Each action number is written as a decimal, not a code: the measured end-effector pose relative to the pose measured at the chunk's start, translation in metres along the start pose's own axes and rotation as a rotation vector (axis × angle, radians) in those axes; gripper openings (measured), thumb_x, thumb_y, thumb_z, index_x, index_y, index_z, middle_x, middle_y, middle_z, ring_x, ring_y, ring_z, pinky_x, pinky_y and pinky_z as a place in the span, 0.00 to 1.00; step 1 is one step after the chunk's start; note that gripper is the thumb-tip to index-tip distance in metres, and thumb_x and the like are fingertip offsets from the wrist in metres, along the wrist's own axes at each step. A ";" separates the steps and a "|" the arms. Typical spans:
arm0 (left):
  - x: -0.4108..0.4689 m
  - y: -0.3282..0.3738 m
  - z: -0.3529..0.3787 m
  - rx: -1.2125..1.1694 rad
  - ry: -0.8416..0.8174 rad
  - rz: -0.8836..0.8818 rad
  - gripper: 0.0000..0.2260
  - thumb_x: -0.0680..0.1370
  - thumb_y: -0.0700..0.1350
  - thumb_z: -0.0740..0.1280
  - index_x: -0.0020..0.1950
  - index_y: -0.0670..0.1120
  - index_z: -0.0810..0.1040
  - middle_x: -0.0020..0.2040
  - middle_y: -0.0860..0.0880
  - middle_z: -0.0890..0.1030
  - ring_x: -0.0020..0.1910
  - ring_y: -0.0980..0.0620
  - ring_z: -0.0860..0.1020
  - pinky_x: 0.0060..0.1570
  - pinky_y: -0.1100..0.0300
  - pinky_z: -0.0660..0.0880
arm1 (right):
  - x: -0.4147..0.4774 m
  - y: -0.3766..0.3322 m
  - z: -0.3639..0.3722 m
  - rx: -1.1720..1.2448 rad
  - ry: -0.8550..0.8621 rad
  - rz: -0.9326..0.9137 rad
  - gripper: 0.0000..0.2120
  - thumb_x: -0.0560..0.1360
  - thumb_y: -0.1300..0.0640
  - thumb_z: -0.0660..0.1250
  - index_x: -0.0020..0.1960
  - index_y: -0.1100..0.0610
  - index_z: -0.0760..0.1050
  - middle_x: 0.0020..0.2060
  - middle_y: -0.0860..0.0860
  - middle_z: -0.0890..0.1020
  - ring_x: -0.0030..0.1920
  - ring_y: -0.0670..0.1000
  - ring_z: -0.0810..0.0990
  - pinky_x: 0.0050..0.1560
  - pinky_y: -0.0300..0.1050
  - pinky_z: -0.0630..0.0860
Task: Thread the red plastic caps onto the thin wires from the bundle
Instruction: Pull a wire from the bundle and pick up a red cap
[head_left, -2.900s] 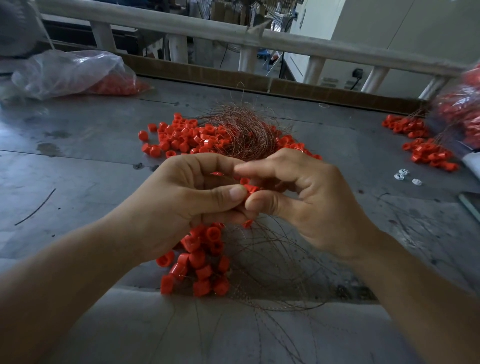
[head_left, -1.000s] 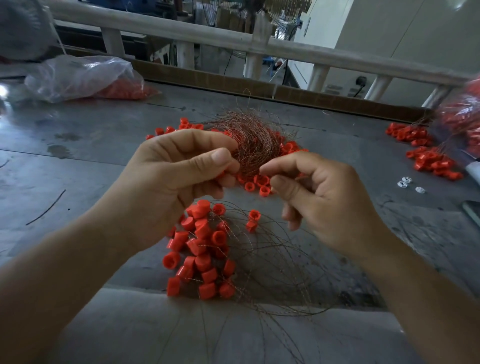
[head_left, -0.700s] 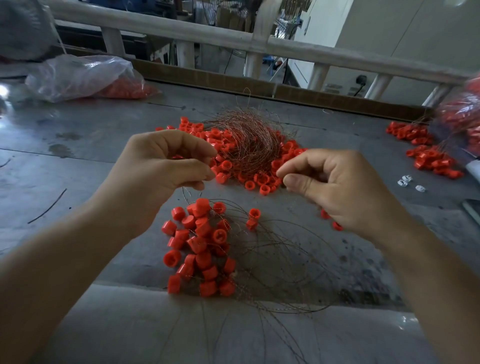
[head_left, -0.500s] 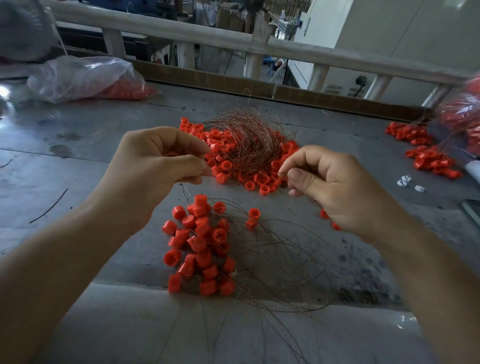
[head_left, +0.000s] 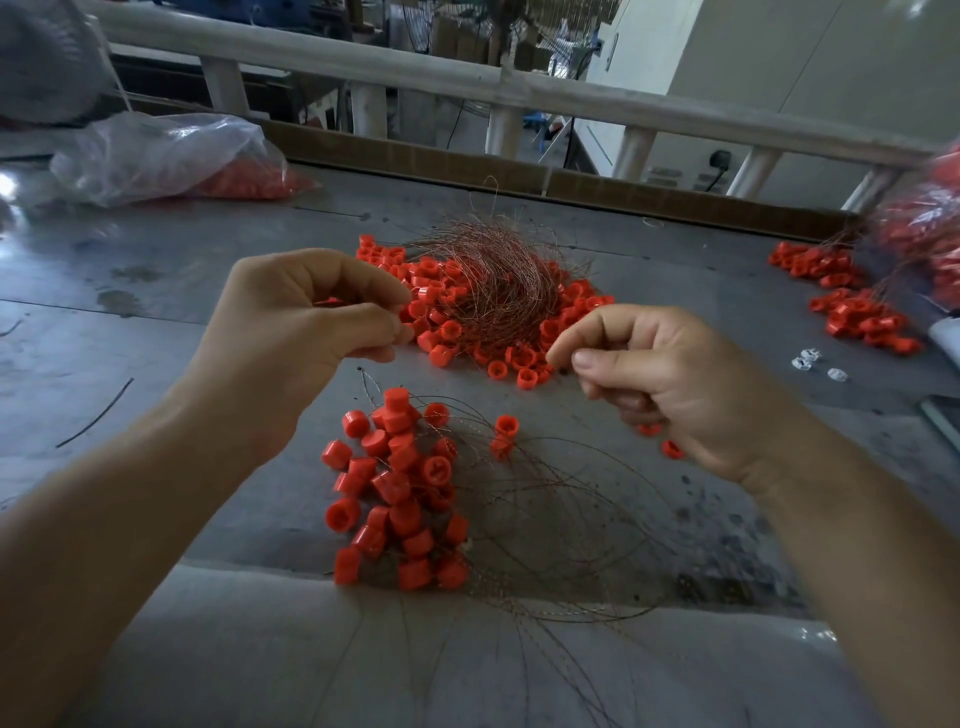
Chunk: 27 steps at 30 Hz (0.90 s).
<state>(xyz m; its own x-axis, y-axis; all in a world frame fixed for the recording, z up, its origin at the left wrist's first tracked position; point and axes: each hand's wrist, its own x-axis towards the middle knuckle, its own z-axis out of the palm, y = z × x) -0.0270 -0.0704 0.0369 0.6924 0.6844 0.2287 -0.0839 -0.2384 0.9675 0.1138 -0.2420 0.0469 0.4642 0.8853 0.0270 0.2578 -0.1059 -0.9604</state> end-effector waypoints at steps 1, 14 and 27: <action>0.000 0.000 0.000 0.005 0.000 0.001 0.12 0.67 0.28 0.69 0.35 0.45 0.80 0.31 0.50 0.82 0.32 0.54 0.81 0.33 0.69 0.76 | 0.000 0.000 0.001 -0.054 0.007 0.000 0.11 0.73 0.71 0.60 0.40 0.58 0.76 0.22 0.44 0.75 0.20 0.39 0.68 0.20 0.28 0.60; -0.002 -0.006 0.000 0.254 -0.168 0.048 0.11 0.64 0.33 0.73 0.34 0.50 0.81 0.33 0.49 0.82 0.28 0.55 0.79 0.31 0.69 0.77 | 0.003 0.007 -0.006 -0.349 0.017 0.142 0.07 0.73 0.64 0.66 0.40 0.54 0.74 0.23 0.46 0.76 0.22 0.41 0.71 0.23 0.34 0.66; -0.002 -0.017 0.002 0.439 -0.317 0.083 0.09 0.62 0.41 0.75 0.31 0.56 0.81 0.30 0.58 0.81 0.27 0.63 0.77 0.29 0.73 0.73 | 0.001 0.010 0.000 -0.645 -0.108 0.129 0.13 0.64 0.40 0.69 0.36 0.50 0.77 0.27 0.36 0.78 0.30 0.36 0.75 0.30 0.28 0.69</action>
<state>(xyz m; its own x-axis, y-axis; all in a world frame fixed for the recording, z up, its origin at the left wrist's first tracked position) -0.0256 -0.0691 0.0199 0.8838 0.4260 0.1934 0.1126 -0.5949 0.7959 0.1174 -0.2420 0.0373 0.4464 0.8843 -0.1373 0.6767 -0.4339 -0.5948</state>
